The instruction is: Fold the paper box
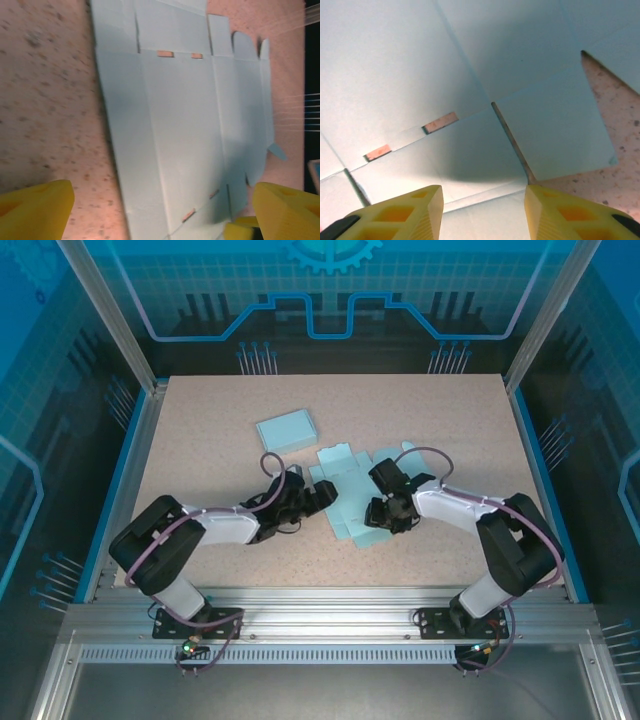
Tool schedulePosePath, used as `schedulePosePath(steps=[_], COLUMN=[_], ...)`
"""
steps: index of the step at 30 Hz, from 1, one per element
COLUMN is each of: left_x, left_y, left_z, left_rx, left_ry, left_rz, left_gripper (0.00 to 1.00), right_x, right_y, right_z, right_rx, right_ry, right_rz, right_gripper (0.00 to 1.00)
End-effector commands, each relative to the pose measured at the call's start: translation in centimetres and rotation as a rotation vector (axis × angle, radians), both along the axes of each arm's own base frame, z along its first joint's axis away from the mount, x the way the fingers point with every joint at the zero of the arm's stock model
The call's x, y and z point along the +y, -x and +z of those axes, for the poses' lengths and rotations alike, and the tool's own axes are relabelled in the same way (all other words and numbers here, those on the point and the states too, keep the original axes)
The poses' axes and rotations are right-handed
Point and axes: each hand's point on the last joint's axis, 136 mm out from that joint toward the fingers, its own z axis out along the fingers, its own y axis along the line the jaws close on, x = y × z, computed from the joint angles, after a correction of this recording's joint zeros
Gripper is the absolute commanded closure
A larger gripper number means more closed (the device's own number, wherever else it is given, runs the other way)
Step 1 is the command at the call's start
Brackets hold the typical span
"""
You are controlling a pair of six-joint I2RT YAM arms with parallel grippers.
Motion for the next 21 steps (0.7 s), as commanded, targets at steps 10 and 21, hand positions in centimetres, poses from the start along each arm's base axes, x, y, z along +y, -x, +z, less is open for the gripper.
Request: schedulePosePath(steps=[10,21], left_x=[2.2,-0.2], left_y=[-5.0,-7.9], left_z=[-2.9,-3.3], left_rx=[0.054,0.028], left_ry=[-0.007,0.063], left_rz=[-0.05,-0.09], left_gripper=[0.18,0.21], right_x=[-1.2,-4.3], right_y=[0.7,-0.8], right_z=[4.8,5.6], right_rx=[-0.136,-0.228], right_ry=[0.012,0.096], right_rz=[-0.018,-0.067], right_gripper=[0.4,0.34])
